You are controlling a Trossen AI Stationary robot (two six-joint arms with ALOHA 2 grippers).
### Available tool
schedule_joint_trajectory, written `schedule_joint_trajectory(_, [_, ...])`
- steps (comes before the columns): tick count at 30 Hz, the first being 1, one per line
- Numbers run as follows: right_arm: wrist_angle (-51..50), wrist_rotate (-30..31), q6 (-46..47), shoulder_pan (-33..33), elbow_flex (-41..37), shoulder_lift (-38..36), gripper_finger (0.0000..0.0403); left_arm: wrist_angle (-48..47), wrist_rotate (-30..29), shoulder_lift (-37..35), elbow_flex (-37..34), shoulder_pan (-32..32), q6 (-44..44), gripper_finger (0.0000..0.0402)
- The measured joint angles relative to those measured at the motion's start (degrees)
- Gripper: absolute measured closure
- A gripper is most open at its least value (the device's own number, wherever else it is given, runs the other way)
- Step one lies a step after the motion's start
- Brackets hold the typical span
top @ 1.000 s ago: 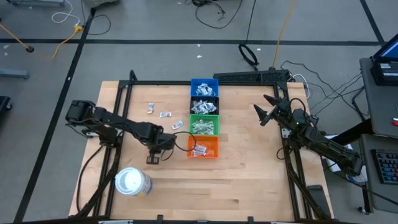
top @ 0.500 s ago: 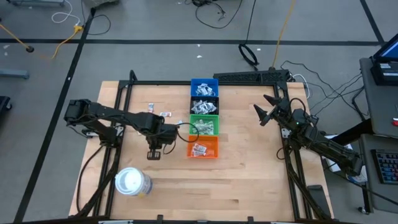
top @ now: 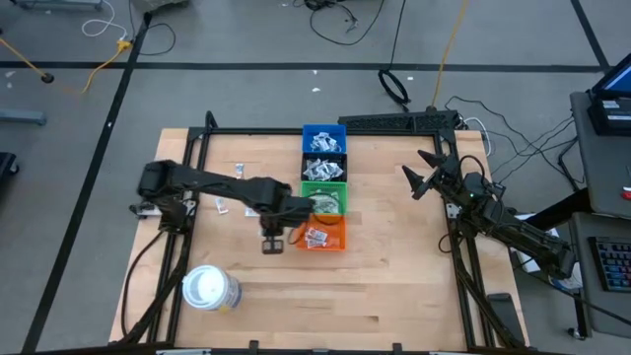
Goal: Pick & Place First Aid Supplies
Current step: Put the orange ointment pack into the orange bin
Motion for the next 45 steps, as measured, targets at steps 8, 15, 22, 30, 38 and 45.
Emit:
schedule_joint_trajectory(8, [0.0, 0.0, 0.0, 0.0, 0.0, 0.0, 0.0009, -4.5, 0.0, 13.9, 19.9, 0.5, 0.3, 0.0401])
schedule_joint_trajectory(15, [0.0, 0.0, 0.0, 0.0, 0.0, 0.0, 0.0009, -5.8, 0.1, 20.9, 32.2, 1.3, 0.7, 0.0401])
schedule_joint_trajectory(22, [0.0, 0.0, 0.0, 0.0, 0.0, 0.0, 0.0009, -4.6, -3.3, 25.4, 33.8, 2.0, 0.7, 0.0401])
schedule_joint_trajectory(30, [0.0, 0.0, 0.0, 0.0, 0.0, 0.0, 0.0009, 1.7, -5.7, 29.6, 33.7, 1.9, 1.1, 0.0401])
schedule_joint_trajectory(38, [0.0, 0.0, 0.0, 0.0, 0.0, 0.0, 0.0009, 3.6, -3.7, 32.1, 33.7, 2.0, 1.9, 0.0392])
schedule_joint_trajectory(45, [0.0, 0.0, 0.0, 0.0, 0.0, 0.0, 0.0009, 3.7, -1.6, 32.1, 33.7, 2.0, 2.1, 0.0314])
